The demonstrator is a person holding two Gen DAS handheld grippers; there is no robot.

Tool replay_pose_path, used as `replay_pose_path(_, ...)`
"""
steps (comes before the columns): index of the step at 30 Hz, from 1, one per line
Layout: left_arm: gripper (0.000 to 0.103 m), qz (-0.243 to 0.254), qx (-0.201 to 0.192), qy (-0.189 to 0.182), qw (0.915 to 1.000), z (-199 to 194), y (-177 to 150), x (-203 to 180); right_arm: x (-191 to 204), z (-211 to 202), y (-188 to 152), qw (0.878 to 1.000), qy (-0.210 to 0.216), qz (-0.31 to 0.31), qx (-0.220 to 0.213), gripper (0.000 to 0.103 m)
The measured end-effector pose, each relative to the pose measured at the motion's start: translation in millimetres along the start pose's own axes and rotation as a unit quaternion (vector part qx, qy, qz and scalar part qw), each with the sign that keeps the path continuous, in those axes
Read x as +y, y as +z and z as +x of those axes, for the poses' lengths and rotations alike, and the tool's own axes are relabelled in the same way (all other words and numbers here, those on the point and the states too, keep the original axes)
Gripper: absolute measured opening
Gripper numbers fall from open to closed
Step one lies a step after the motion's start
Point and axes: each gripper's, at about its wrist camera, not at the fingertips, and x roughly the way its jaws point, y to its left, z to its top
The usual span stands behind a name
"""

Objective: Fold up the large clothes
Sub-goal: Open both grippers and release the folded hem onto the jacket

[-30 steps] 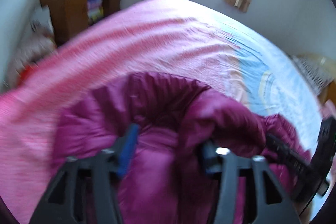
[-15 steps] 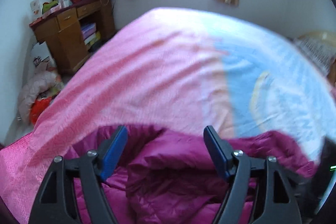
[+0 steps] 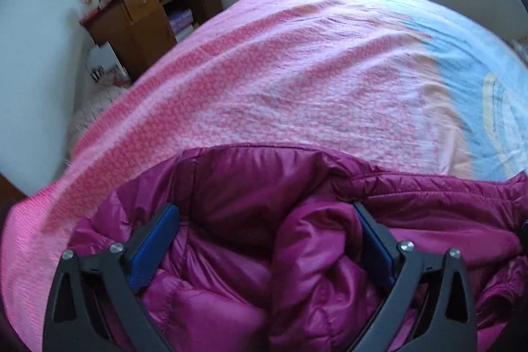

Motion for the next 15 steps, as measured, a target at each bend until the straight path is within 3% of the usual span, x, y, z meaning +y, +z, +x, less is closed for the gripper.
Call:
replay_pose_path(2,0.103,-0.004,0.001,-0.005,1.0,1,2,1,-10,5,0,0.999,-0.003,0.029,0.015,0.012)
replay_pose_path(6,0.103,0.003,-0.006,0.008,0.9999,0,3,-8,3,15,1,0.998,-0.049,-0.001,0.035,0.011)
replay_pose_path(12,0.103,-0.001,-0.005,0.002,1.0,-3,3,-9,6,23,4,0.997,-0.064,-0.012,0.043,0.01)
replay_pose_path(15,0.103,-0.006,0.007,-0.036,0.9993,-7,5,0,10,19,3,0.996,-0.069,-0.02,0.048,0.012)
